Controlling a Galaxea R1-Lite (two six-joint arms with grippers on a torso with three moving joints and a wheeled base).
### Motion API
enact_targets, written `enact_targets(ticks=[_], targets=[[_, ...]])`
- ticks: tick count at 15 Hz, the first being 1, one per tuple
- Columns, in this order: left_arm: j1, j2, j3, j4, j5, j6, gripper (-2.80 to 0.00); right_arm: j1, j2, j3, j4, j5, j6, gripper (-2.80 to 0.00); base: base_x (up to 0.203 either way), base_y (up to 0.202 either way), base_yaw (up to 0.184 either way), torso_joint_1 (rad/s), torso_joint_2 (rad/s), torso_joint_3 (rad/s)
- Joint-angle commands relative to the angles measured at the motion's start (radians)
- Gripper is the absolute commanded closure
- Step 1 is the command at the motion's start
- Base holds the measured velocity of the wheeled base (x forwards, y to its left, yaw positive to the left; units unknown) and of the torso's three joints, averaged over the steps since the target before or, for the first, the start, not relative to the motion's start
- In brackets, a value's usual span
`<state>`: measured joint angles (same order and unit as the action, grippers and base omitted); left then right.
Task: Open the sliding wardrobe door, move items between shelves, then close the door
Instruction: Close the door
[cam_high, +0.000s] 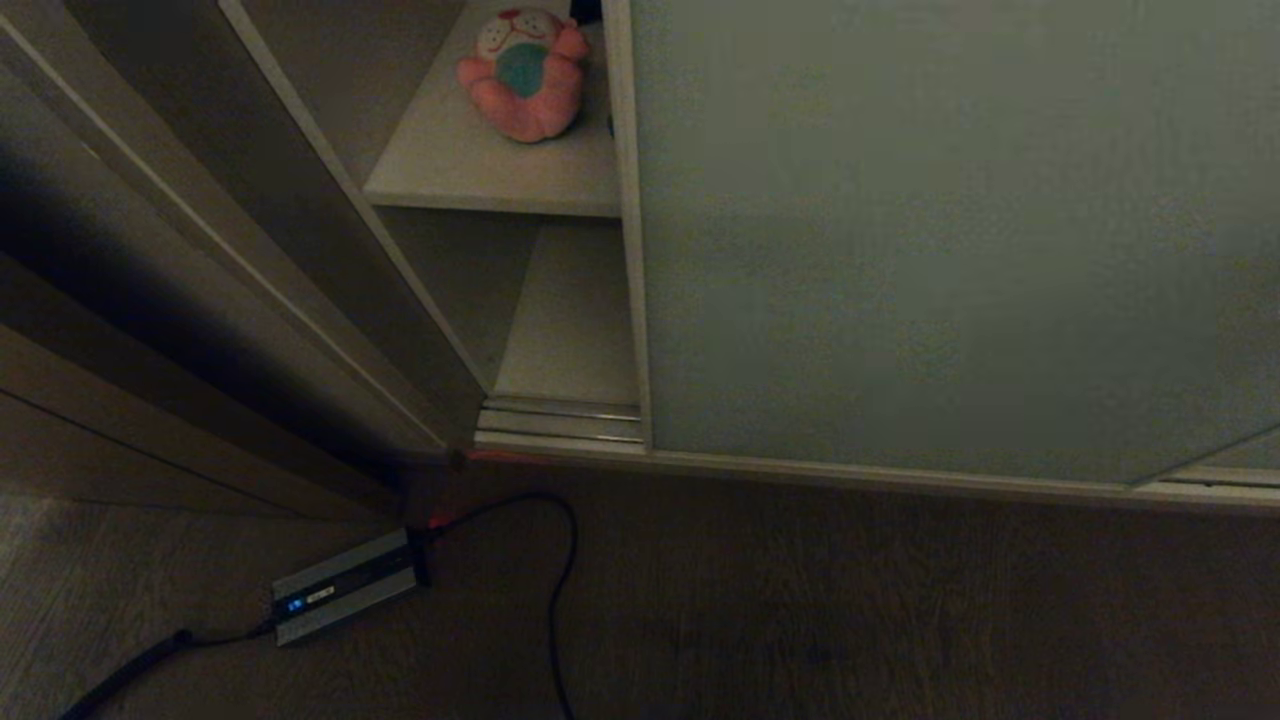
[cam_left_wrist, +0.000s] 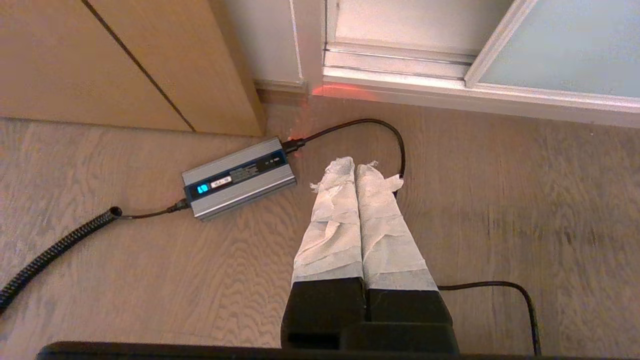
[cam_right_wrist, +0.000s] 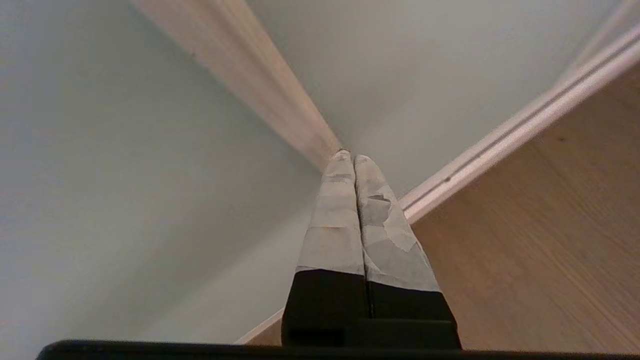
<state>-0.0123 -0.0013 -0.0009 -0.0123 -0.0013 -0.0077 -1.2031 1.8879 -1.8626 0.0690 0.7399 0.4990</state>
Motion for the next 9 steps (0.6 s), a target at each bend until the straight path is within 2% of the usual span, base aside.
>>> enact_targets(ticks=[1,6,9], targets=[[0.0,0.001,-0.001,0.0,0.0,0.0,0.0,0.014,0.033,0.004,-0.043,-0.005,0.004,0.0,0.0,0.0,0.0,0.0,0.0,0.0],[0.0,0.001,-0.001,0.0,0.0,0.0,0.0,0.018,0.099,0.004,-0.18,-0.016,0.031,0.0,0.0,0.0,0.0,0.0,0.0,0.0],[0.0,0.001,0.001,0.0,0.0,0.0,0.0,0.052,0.102,0.045,-0.222,-0.017,0.036,0.0,0.0,0.0,0.0,0.0,0.0,0.0]])
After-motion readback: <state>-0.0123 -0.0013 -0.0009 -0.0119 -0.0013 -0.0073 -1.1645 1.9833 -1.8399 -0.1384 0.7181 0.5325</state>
